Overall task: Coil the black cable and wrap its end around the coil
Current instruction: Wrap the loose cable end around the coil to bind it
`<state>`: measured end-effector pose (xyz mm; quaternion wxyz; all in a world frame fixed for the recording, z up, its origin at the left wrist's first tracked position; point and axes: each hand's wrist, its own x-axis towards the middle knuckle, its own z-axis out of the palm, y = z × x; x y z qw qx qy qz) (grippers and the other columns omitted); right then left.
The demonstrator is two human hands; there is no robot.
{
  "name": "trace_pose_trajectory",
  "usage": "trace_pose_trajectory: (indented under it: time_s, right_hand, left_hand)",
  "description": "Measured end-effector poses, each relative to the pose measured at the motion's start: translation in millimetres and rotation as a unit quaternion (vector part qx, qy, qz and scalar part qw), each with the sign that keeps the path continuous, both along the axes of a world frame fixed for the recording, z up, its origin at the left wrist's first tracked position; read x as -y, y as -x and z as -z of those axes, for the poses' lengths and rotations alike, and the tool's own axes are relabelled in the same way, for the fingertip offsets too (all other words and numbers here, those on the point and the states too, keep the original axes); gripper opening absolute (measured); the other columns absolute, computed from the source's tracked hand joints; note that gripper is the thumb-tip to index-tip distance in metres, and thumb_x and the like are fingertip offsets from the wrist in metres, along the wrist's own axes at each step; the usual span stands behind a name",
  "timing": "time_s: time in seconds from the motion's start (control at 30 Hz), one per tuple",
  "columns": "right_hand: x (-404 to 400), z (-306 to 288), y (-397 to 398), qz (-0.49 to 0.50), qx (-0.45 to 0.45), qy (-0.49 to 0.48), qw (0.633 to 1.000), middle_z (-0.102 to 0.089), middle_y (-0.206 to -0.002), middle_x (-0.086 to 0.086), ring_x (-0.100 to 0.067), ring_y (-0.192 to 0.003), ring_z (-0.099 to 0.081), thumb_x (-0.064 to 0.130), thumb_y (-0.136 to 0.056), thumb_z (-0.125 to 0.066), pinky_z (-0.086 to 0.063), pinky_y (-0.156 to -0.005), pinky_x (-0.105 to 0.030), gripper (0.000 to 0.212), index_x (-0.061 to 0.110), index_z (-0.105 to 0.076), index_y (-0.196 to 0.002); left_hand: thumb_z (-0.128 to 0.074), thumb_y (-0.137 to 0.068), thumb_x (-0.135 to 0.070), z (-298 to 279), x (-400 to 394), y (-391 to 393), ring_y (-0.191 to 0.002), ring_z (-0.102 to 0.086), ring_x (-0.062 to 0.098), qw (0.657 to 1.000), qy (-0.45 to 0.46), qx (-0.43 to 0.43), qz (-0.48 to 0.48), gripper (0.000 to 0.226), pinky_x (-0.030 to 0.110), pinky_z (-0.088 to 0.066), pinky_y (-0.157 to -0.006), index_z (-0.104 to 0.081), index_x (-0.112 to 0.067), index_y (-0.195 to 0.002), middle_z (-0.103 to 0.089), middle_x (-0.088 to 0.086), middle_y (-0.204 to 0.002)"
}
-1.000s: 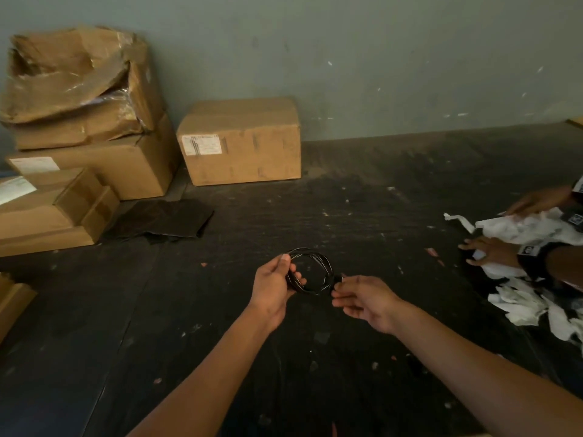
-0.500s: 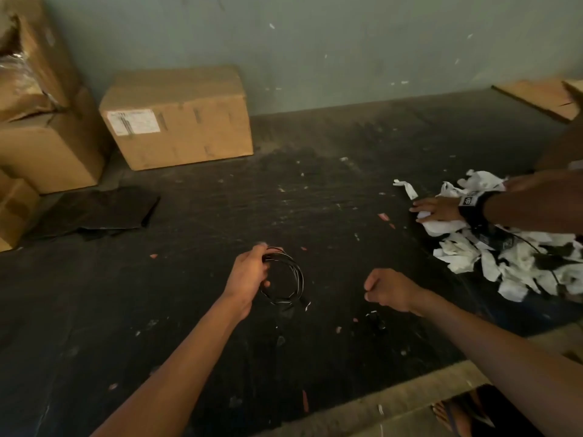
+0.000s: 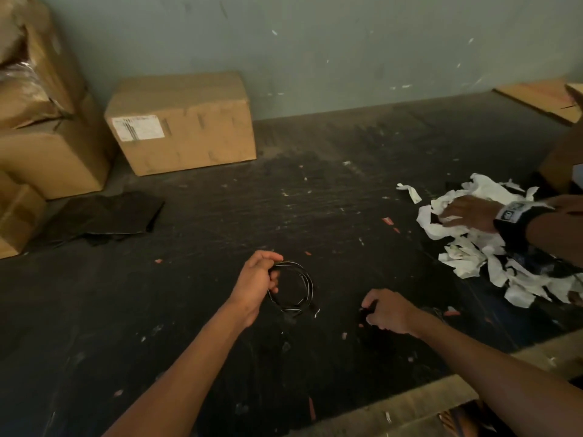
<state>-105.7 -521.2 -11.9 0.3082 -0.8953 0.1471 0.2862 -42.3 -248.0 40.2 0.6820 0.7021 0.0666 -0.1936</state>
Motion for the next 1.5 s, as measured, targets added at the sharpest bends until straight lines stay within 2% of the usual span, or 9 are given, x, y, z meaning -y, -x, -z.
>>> trace_pose_trajectory:
  time_s: [0.2,0.33,0.4,0.53,0.77,0.87,1.03,1.17,1.5]
  right_hand:
    - [-49.9,-62.0,-32.8,0.02,0.162,-0.196,0.967,-0.067,-0.098,-0.006,-0.014,-0.08,-0.066,0.012,-0.088,-0.066,-0.051,-0.067,-0.023,0.024,0.025,-0.06,-0.108]
    - [-86.1,-93.6,-47.0,-0.031,0.265,-0.195,0.944,-0.066,-0.096,0.001,-0.01,-0.087,-0.067,0.012,-0.086,-0.068,-0.054,-0.077,-0.028,0.031,0.032,-0.058,-0.107]
    - [-98.4,-101.3,-51.3,-0.063,0.294,-0.172,0.938,-0.066,-0.095,0.004,-0.005,-0.086,-0.065,0.012,-0.086,-0.069,-0.054,-0.074,-0.024,0.029,0.033,-0.057,-0.102]
    - [-110.7,-106.4,-54.1,-0.125,0.313,-0.134,0.932,-0.065,-0.093,0.009,0.003,-0.086,-0.063,0.015,-0.088,-0.067,-0.054,-0.071,-0.019,0.025,0.033,-0.062,-0.104]
    - [-121.1,-114.2,-56.5,-0.152,0.323,-0.147,0.923,-0.069,-0.088,0.007,0.002,-0.082,-0.066,0.018,-0.088,-0.068,-0.056,-0.069,-0.019,0.013,0.031,-0.065,-0.092]
    - [-125.9,-114.8,-57.9,-0.125,0.331,-0.158,0.922,-0.069,-0.084,0.004,0.0,-0.078,-0.067,0.018,-0.088,-0.068,-0.055,-0.065,-0.019,0.011,0.029,-0.065,-0.089]
    - [-133.5,-113.8,-59.2,-0.038,0.336,-0.195,0.921,-0.069,-0.083,0.003,-0.003,-0.076,-0.067,0.016,-0.089,-0.066,-0.056,-0.068,-0.022,0.008,0.024,-0.064,-0.088]
    - [-136.8,-118.2,-59.4,-0.015,0.338,-0.198,0.92,-0.068,-0.085,0.002,-0.008,-0.077,-0.067,0.015,-0.09,-0.065,-0.058,-0.07,-0.025,0.008,0.022,-0.063,-0.089]
    - [-132.9,-118.8,-61.6,0.013,0.337,-0.252,0.907,-0.071,-0.084,0.003,-0.001,-0.079,-0.067,0.015,-0.087,-0.071,-0.05,-0.068,-0.018,0.005,0.019,-0.07,-0.086]
  left_hand:
    - [-0.037,-0.103,-0.013,-5.5,-7.6,1.9,-0.066,-0.044,0.014,0.995,-0.072,0.056,0.029,0.021,0.033,-0.041,-0.066,-0.057,-0.018,-0.101,-0.049,0.002,-0.08]
    - [-0.04,-0.104,-0.019,-8.8,-11.9,4.2,-0.068,-0.047,0.012,0.983,-0.106,0.113,0.098,0.015,0.032,-0.043,-0.065,-0.052,-0.028,-0.108,-0.052,0.002,-0.084]
    - [-0.041,-0.104,-0.022,-10.9,-14.5,5.4,-0.063,-0.047,0.01,0.975,-0.111,0.139,0.135,0.02,0.027,-0.043,-0.057,-0.046,-0.039,-0.115,-0.052,0.0,-0.081]
    - [-0.043,-0.103,-0.02,-18.0,-21.2,6.5,-0.054,-0.046,0.007,0.962,-0.112,0.201,0.146,0.033,0.019,-0.04,-0.048,-0.038,-0.049,-0.12,-0.058,0.009,-0.079]
    - [-0.044,-0.103,-0.016,-24.1,-30.4,5.1,-0.051,-0.045,0.004,0.952,-0.133,0.253,0.111,0.021,0.016,-0.037,-0.045,-0.042,-0.036,-0.109,-0.058,0.01,-0.077]
    - [-0.045,-0.103,-0.017,-23.6,-29.2,4.4,-0.051,-0.046,0.002,0.948,-0.139,0.276,0.082,0.02,0.017,-0.038,-0.045,-0.043,-0.037,-0.102,-0.061,0.011,-0.079]
    - [-0.045,-0.103,-0.014,-22.3,-18.0,5.5,-0.053,-0.056,0.001,0.943,-0.127,0.305,0.037,0.022,0.016,-0.044,-0.047,-0.043,-0.036,-0.099,-0.065,-0.009,-0.082]
    - [-0.045,-0.102,-0.012,-22.2,-11.3,4.4,-0.055,-0.058,0.005,0.938,-0.136,0.318,0.007,0.024,0.02,-0.048,-0.049,-0.043,-0.036,-0.098,-0.064,0.001,-0.081]
    - [-0.042,-0.104,-0.017,-24.4,-19.2,2.5,-0.057,-0.048,0.004,0.931,-0.165,0.316,0.082,0.008,0.022,-0.043,-0.053,-0.044,-0.025,-0.104,-0.055,0.001,-0.077]
